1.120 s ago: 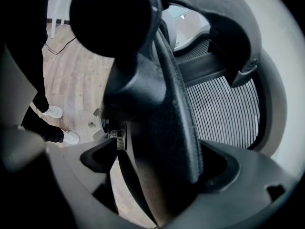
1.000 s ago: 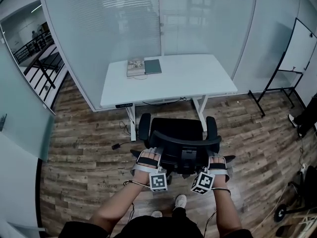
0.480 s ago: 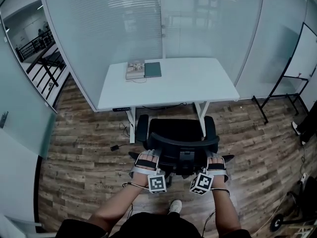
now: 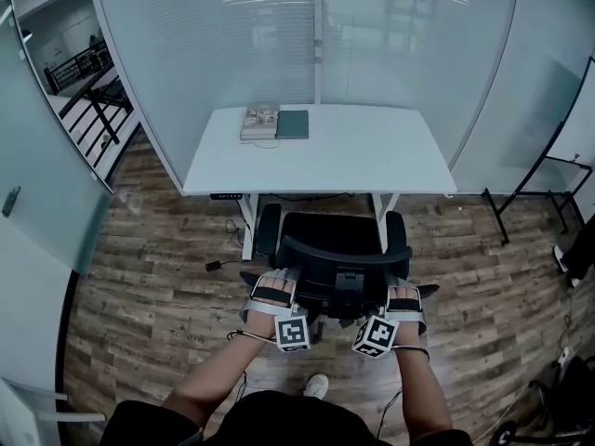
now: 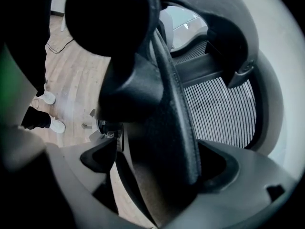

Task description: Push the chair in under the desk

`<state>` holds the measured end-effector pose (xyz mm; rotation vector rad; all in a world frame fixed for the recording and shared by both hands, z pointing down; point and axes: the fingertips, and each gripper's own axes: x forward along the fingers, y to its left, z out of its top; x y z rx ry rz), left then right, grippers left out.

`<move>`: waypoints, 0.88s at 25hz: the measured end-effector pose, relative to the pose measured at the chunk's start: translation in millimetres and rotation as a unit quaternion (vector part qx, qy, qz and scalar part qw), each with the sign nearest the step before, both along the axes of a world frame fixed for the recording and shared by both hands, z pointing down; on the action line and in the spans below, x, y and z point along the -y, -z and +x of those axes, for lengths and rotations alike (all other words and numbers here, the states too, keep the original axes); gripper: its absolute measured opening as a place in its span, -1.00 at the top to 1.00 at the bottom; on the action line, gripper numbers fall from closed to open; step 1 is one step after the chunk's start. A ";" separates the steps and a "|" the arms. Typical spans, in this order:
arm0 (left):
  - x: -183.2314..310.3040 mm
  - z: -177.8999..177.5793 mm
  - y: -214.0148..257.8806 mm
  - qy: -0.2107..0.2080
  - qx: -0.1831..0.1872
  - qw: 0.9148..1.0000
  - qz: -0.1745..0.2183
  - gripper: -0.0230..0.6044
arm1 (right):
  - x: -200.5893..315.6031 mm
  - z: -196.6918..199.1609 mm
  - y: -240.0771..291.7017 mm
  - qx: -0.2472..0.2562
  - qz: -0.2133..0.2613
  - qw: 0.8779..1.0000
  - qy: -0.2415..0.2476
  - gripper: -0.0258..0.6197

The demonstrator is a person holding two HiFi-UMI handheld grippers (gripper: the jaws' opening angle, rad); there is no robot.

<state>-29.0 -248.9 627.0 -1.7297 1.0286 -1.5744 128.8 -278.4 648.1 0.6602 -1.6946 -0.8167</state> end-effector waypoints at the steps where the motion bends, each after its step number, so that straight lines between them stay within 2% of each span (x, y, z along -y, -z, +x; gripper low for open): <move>1: 4.9 -2.6 0.8 0.004 0.011 1.000 0.009 -0.34 | 3.5 0.0 0.0 0.000 0.001 1.000 0.002 -0.68; 4: 16.5 -3.7 1.4 0.013 0.022 1.000 0.014 -0.34 | 16.4 0.8 1.5 0.000 0.004 1.000 0.010 -0.68; 11: 26.8 2.8 -7.7 0.021 0.025 0.999 -0.017 -0.34 | 37.1 5.8 1.6 0.002 0.016 1.000 0.019 -0.68; 22: 59.7 6.0 -12.6 0.027 0.035 0.998 -0.038 -0.34 | 81.9 5.9 1.6 0.009 0.026 0.999 0.038 -0.68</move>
